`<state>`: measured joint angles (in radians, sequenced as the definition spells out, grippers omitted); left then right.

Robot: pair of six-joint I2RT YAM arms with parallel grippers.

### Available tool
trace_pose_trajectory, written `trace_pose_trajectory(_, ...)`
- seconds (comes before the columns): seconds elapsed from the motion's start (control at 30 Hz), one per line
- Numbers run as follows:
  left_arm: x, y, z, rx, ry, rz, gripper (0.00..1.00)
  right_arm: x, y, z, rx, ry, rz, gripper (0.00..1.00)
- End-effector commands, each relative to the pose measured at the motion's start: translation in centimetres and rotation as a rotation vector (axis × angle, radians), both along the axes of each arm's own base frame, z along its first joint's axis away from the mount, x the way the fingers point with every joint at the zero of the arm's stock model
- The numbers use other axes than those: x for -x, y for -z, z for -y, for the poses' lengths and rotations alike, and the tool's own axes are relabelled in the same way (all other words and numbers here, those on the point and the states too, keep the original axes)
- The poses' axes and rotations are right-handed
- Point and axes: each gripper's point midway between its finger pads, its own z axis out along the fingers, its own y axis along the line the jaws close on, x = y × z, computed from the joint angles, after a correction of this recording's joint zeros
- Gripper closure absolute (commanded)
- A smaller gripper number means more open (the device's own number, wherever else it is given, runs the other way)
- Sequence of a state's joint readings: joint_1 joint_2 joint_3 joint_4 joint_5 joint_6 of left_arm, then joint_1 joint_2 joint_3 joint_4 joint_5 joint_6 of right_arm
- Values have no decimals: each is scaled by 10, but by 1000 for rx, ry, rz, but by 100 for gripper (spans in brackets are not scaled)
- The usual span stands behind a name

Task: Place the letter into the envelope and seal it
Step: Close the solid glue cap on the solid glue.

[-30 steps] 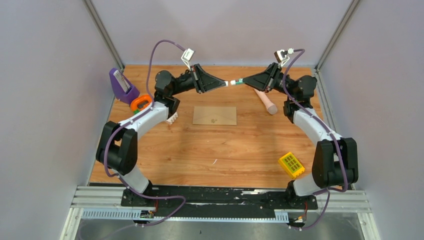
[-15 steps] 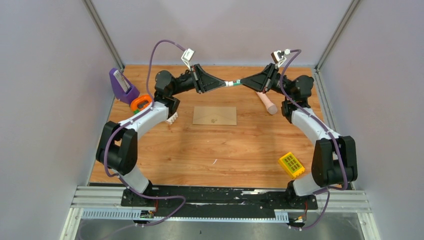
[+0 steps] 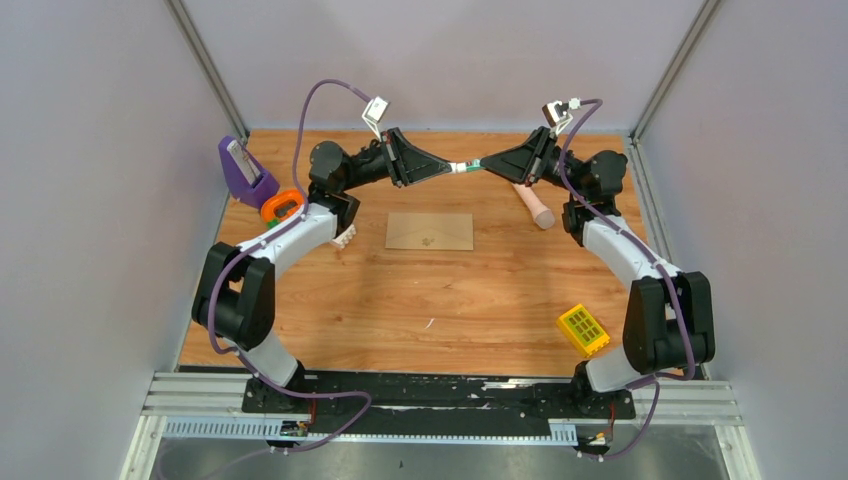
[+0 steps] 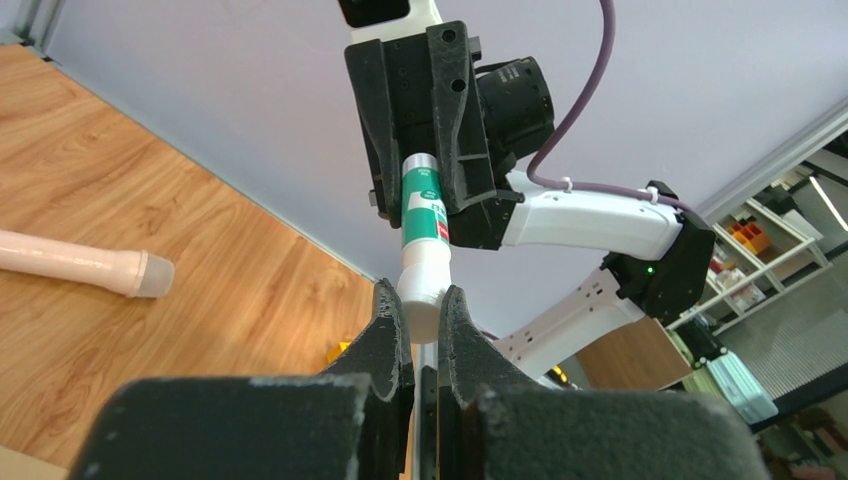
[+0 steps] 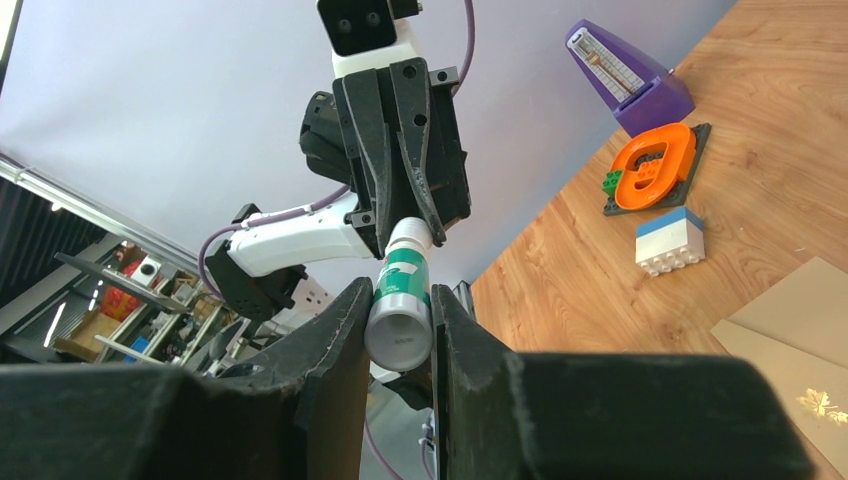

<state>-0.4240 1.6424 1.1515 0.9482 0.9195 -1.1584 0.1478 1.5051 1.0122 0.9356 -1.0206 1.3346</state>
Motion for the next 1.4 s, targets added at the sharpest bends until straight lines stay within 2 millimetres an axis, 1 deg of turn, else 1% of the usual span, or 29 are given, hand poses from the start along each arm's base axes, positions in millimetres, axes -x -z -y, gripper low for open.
trace_pose_trajectory(0.0,10,-13,1,24,24,57,100,-5,-3,-1,-10,23,30,100)
trace_pose_trajectory(0.3,15,-11,8,17,52,56,100,-7,-2,-1,-11,23,26,100)
trace_pose_trajectory(0.5,12,-6,9,8,48,47,100,-5,-3,-2,-12,19,29,100)
trace_pose_trajectory(0.83,11,-6,10,0,43,57,100,-3,-4,-3,-7,15,34,100)
trace_pose_trajectory(1.1,11,-6,10,1,43,54,100,-5,2,-9,13,15,27,100)
trace_pose_trajectory(1.37,14,-4,11,-4,51,57,99,-6,4,-14,14,-1,24,100)
